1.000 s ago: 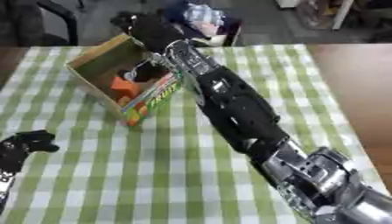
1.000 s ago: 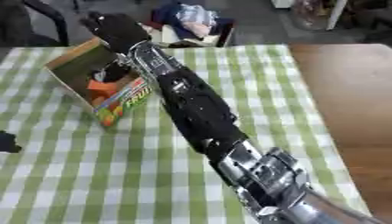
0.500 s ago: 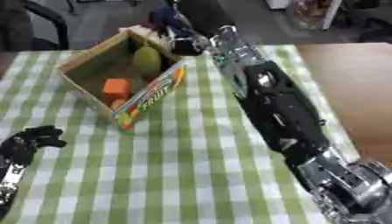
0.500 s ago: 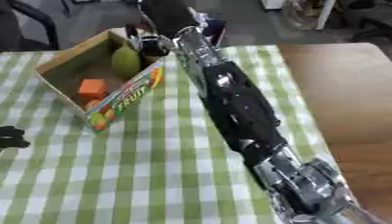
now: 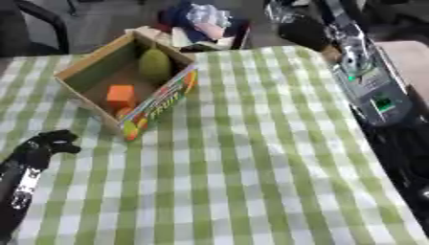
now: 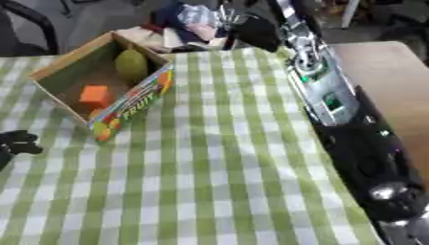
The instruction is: Pick up objects on the table and place them in the box.
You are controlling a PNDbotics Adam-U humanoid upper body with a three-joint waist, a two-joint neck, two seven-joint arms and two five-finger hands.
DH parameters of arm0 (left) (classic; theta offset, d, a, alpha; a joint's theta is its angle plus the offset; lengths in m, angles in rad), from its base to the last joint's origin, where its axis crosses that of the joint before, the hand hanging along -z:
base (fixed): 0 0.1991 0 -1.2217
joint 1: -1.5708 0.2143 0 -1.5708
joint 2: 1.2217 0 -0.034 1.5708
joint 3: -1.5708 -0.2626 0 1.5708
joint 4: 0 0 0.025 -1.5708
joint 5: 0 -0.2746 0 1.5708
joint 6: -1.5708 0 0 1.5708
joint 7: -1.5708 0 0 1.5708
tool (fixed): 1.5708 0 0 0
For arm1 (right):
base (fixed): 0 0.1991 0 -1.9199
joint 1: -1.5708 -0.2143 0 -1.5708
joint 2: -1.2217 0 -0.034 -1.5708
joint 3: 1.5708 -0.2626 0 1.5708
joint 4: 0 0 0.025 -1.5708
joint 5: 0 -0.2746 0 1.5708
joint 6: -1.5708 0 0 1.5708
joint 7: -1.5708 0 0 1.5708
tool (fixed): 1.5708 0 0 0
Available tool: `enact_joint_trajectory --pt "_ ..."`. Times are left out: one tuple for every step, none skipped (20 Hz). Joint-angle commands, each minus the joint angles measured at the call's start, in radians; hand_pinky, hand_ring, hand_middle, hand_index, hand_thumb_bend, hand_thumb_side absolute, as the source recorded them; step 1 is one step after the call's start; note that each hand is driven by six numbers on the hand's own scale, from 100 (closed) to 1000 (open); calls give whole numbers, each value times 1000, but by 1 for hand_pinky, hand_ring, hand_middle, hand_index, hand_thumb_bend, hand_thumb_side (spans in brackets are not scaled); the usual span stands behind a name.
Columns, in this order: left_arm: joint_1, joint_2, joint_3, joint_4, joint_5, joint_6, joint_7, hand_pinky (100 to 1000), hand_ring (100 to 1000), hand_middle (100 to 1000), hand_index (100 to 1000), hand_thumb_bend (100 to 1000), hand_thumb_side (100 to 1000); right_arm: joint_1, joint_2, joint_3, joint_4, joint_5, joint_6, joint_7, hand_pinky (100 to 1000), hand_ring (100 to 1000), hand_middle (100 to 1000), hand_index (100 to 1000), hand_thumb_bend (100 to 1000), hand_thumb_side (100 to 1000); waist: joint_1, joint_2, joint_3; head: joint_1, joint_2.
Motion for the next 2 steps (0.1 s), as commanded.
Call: enact_joint_trajectory --pt "-2 18 11 -9 -4 -1 9 855 682 711 827 100 898 45 -26 -40 -83 -68 4 -20 591 649 699 835 100 496 2 -19 -5 11 8" --pt "-1 18 11 -9 -4 -1 10 855 682 711 827 100 898 68 -26 -47 -95 -79 6 -25 589 647 698 834 100 508 2 -20 -7 13 11"
